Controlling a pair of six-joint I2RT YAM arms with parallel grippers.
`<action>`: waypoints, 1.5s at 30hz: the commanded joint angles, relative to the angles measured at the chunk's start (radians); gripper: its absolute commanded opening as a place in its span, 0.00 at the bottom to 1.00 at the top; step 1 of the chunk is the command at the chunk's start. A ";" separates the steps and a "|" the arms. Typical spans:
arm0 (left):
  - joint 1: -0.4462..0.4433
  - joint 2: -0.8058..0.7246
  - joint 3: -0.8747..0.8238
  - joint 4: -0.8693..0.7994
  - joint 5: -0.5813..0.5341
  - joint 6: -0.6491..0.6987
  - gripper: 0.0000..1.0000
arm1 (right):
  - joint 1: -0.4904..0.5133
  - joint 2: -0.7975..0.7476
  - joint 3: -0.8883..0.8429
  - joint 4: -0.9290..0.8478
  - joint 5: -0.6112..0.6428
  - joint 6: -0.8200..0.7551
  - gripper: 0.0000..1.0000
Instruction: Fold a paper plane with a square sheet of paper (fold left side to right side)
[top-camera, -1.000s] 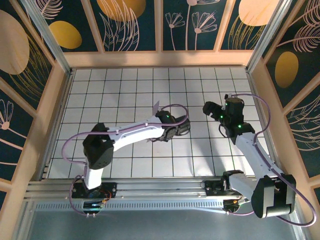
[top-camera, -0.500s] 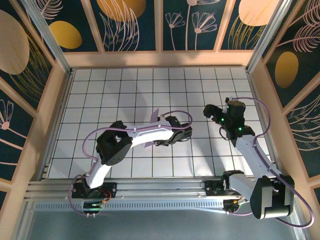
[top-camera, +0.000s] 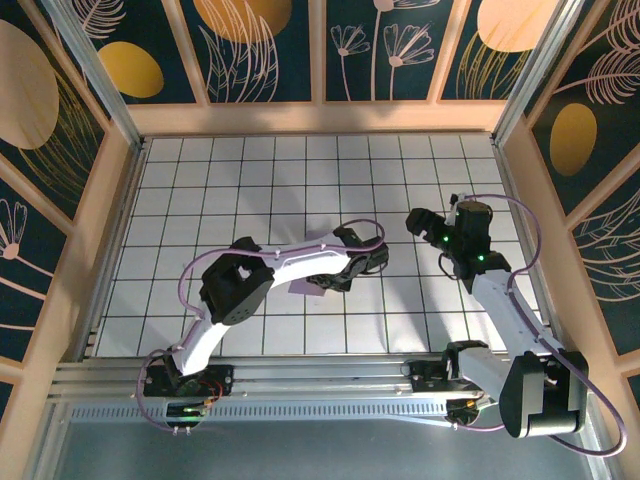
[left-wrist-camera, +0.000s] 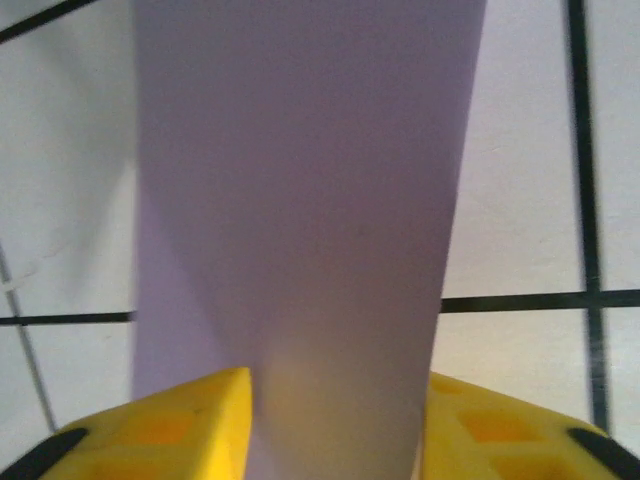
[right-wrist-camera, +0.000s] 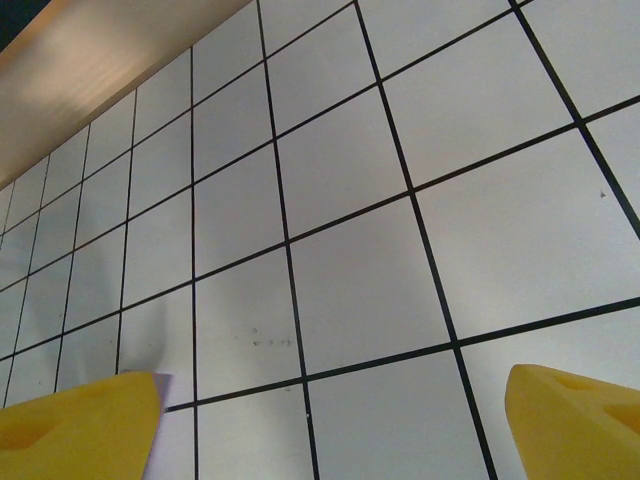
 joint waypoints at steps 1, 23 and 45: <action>0.025 -0.075 -0.018 0.114 0.127 0.036 0.48 | -0.012 -0.004 0.007 -0.006 -0.017 -0.017 0.90; 0.518 -0.682 -0.633 1.162 0.788 0.177 0.53 | 0.310 0.281 -0.022 0.284 -0.406 0.346 0.36; 0.613 -0.804 -0.779 1.209 0.875 0.144 0.49 | 0.528 0.751 0.237 0.188 -0.383 0.328 0.05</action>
